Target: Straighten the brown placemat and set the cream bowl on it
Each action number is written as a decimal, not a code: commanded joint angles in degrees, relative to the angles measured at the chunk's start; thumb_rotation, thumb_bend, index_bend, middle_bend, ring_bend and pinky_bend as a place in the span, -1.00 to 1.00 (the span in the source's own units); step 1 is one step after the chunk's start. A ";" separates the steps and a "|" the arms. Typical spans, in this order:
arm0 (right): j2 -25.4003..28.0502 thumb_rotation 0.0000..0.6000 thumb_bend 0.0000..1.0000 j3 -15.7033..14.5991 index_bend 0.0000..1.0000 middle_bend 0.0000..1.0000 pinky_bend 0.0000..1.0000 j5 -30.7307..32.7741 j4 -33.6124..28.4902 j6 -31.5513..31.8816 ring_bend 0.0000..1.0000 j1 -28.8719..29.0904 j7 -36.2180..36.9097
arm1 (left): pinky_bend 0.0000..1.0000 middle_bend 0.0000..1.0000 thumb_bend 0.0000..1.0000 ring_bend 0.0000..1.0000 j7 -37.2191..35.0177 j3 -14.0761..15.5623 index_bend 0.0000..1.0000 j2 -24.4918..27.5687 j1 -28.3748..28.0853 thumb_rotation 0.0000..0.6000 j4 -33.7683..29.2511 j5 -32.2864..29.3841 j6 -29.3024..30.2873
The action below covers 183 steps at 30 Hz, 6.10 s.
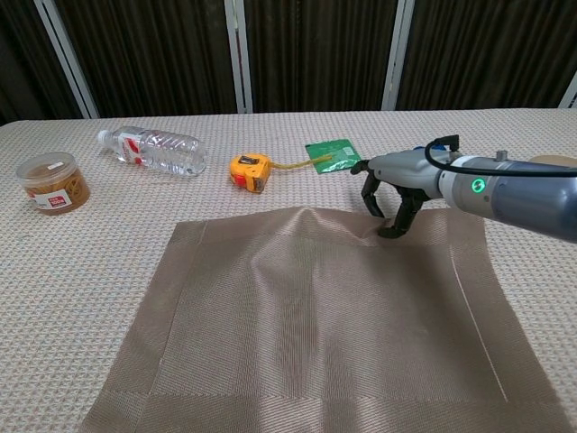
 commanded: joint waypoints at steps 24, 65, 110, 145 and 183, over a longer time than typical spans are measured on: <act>-4.77 1.00 -0.50 3.08 0.35 -1.00 -1.00 6.62 6.35 0.90 -1.00 3.38 -4.80 | -1.00 -1.00 -0.33 -1.00 -1.08 -0.27 -1.00 0.62 0.20 1.00 0.12 -0.55 -0.71; 22.50 1.00 -0.50 -5.77 -0.33 -1.00 -1.00 -8.73 -5.11 7.78 -1.00 -14.80 8.77 | -1.00 -1.00 -0.33 -1.00 0.71 -0.10 -1.00 0.10 0.24 1.00 -2.54 1.44 -0.05; 17.17 1.00 -0.50 -5.44 -0.22 -1.00 -1.00 -16.18 4.73 5.11 -1.00 -17.86 13.39 | -1.00 -1.00 -0.33 -1.00 0.31 -0.32 -1.00 0.50 0.76 1.00 -2.33 1.09 0.35; 10.59 1.00 -0.49 -4.80 0.36 -1.00 -1.00 -22.59 15.23 9.08 -1.00 -18.39 18.54 | -1.00 -1.00 -0.33 -1.00 0.10 -0.34 -1.00 0.51 0.73 1.00 -2.32 1.05 0.06; 13.90 1.00 -0.49 -6.77 0.36 -1.00 -1.00 -33.98 -25.37 -0.62 -1.00 -5.02 -9.95 | -1.00 -1.00 -0.33 -1.00 -5.02 0.18 -1.00 2.77 1.31 1.00 -2.05 2.83 -0.42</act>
